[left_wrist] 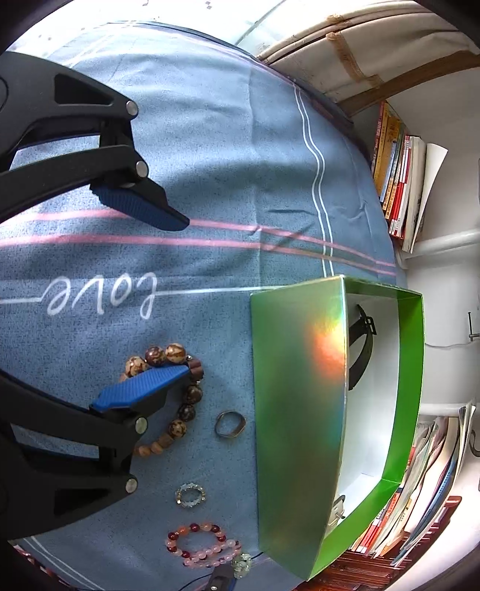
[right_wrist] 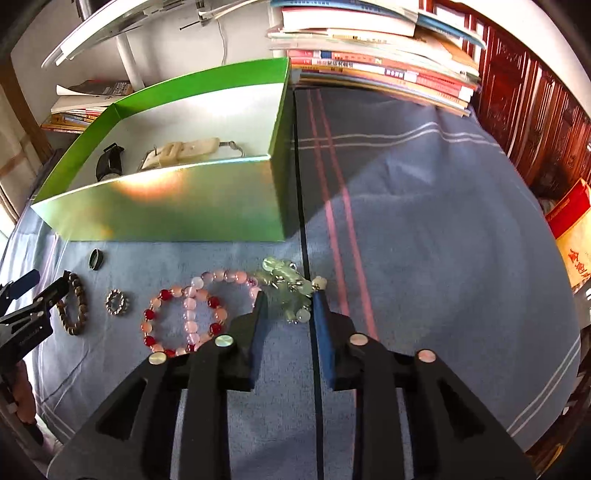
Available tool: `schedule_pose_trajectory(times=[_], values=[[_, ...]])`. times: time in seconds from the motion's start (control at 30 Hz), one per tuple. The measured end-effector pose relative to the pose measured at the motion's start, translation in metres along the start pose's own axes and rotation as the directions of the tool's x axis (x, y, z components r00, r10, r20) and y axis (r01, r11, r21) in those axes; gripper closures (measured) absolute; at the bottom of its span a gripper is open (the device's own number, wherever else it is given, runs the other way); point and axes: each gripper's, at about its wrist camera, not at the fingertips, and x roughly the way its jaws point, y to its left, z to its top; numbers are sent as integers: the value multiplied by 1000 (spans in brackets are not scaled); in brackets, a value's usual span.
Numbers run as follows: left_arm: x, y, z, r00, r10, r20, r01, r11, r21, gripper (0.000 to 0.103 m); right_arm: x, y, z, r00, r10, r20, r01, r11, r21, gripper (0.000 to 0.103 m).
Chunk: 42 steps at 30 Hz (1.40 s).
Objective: Organize jewelry
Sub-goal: 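Grasp the wooden-bead bracelet with the left tool while the right tool grasps the jade pendant, then carry both items into the green box and open both tools to release them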
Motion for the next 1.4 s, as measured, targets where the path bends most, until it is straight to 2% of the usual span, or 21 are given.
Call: schedule_pose_trajectory(times=[0.23, 0.43, 0.5, 0.7, 0.93, 1.1, 1.27, 1.4], values=[[-2, -4, -3, 1000, -18, 5, 18, 1000, 18, 29, 0, -9, 4, 999, -36, 27, 34, 998, 56, 67], [-5, -11, -6, 999, -46, 11, 46, 998, 37, 40, 10, -9, 3, 996, -81, 41, 78, 995, 66, 64], [-5, -12, -6, 999, -48, 11, 48, 998, 38, 41, 11, -6, 3, 994, -94, 52, 91, 994, 57, 63], [-3, -8, -6, 997, -71, 4, 71, 997, 15, 41, 13, -6, 3, 993, -100, 64, 97, 994, 58, 56], [-5, -12, -7, 997, -82, 4, 82, 996, 24, 46, 13, -5, 1, 992, -97, 75, 94, 994, 54, 55], [-5, -16, -8, 996, -86, 10, 86, 996, 17, 45, 14, -4, 1, 991, -98, 86, 94, 994, 52, 53], [-3, -16, -9, 996, -84, 13, 84, 996, 2, 34, 16, -2, 1, 990, -102, 96, 97, 994, 53, 50], [-3, -13, -9, 996, -92, 14, 92, 996, -1, 34, 17, -2, 1, 990, -99, 102, 94, 994, 51, 50]])
